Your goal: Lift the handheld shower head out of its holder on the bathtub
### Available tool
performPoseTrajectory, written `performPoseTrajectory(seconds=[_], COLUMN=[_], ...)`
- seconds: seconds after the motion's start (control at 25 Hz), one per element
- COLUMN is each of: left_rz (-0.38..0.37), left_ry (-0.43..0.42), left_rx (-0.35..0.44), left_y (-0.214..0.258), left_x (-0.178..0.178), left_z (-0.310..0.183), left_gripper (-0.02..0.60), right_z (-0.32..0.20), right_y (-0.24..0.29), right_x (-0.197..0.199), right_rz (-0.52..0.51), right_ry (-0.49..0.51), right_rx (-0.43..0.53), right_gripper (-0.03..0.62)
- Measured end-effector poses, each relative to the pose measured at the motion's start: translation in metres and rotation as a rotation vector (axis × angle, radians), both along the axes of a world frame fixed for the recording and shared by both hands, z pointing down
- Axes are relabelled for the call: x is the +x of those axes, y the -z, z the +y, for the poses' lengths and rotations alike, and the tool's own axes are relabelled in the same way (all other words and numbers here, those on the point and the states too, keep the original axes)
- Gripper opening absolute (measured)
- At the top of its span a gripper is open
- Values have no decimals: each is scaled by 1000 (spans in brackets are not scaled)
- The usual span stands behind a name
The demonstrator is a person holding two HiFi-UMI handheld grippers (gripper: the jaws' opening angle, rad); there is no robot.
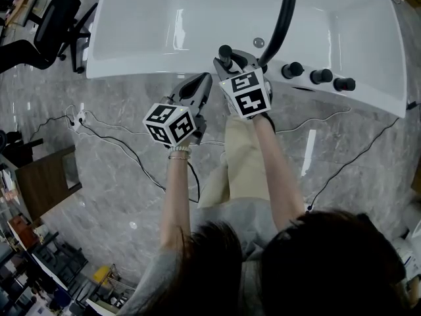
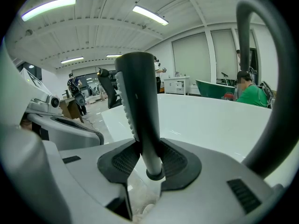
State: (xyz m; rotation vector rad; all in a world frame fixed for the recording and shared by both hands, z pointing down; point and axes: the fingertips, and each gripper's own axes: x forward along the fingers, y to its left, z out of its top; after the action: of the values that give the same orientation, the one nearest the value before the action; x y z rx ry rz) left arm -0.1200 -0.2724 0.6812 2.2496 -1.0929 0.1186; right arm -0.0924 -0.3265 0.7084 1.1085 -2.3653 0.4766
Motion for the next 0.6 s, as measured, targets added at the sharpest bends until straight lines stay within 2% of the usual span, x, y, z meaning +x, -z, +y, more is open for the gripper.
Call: performPoseTrajectory(seconds=[0.6], left_rz=[33], left_ry=[0], left_rx=[37], left_y=[59], left_x=[2], left_z=[11], left_gripper=[5], right_z=[15], right_y=[65], right_x=[0], right_rz=[-5], right_ry=[3], right_rx=[30], right_gripper=[133])
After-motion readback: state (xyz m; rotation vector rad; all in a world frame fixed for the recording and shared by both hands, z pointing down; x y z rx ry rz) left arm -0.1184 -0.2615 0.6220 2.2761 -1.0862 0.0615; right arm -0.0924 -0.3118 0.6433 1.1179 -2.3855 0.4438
